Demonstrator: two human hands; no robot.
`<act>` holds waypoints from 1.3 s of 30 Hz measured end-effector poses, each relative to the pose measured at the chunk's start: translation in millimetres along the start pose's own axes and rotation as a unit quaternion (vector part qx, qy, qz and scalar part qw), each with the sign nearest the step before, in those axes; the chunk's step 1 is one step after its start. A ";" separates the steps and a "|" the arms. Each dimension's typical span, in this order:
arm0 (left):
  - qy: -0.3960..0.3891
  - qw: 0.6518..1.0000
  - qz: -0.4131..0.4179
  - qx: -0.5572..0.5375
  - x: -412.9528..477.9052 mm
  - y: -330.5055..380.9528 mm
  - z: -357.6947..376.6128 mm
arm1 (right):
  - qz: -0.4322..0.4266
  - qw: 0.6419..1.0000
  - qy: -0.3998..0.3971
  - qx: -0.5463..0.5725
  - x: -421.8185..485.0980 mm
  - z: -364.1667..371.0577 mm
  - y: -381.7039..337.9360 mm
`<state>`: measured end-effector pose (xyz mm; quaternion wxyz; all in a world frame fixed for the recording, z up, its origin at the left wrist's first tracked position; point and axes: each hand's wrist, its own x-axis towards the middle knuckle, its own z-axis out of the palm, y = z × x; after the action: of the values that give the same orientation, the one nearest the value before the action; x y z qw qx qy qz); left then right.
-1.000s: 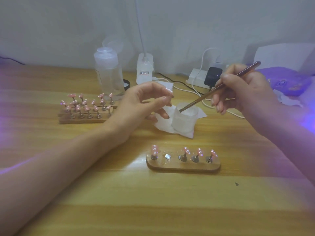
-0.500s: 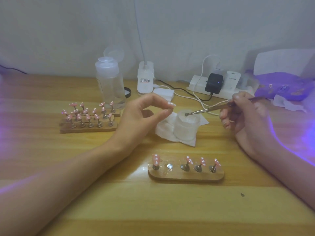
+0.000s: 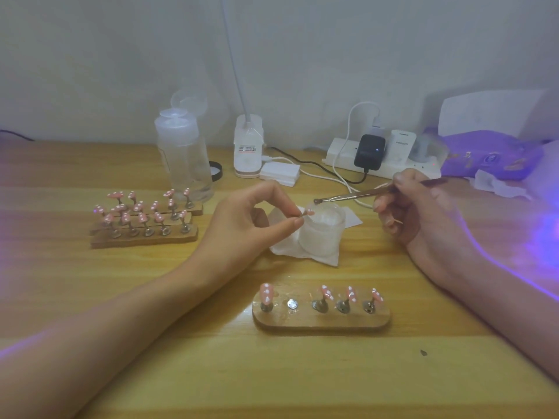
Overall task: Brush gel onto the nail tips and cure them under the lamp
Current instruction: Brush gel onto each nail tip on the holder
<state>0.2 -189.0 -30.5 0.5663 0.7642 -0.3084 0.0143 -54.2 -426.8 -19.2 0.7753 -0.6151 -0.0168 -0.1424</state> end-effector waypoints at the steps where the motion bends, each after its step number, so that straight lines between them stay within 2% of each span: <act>1: 0.000 1.000 0.000 0.001 0.0 0.1 0.2 | -0.003 1.000 -0.007 -0.008 -0.2 0.6 0.2; 14: 0.006 0.999 0.018 0.046 -0.3 0.2 0.1 | -0.022 0.999 -0.012 -0.044 -1.9 2.3 0.4; 18: 0.014 0.999 0.020 0.047 -1.1 0.8 0.2 | -0.021 0.999 0.021 -0.042 -2.0 1.4 -0.4; 22: 0.014 0.998 0.029 0.049 -1.8 1.5 0.1 | -0.034 0.998 -0.008 -0.043 -3.4 5.0 -1.0; 27: 0.019 0.998 0.043 0.038 -1.9 1.8 0.1 | -0.025 0.999 0.019 -0.038 -2.7 1.9 -0.3; 31: 0.021 0.998 0.049 0.044 -1.8 2.0 0.4 | -0.029 0.999 -0.006 -0.043 -3.2 5.0 -0.3; 35: 0.019 0.997 0.055 0.045 -1.6 2.5 0.7 | -0.025 0.999 0.022 -0.037 -2.5 2.4 0.1; 39: 0.019 0.997 0.054 0.050 -1.5 1.2 0.5 | -0.034 0.998 -0.011 -0.045 -3.6 4.4 0.5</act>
<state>-1.8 -188.9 -30.2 0.5315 0.7734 -0.3372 0.0754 -56.8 -421.7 -19.3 0.7417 -0.6497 -0.0397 -0.1621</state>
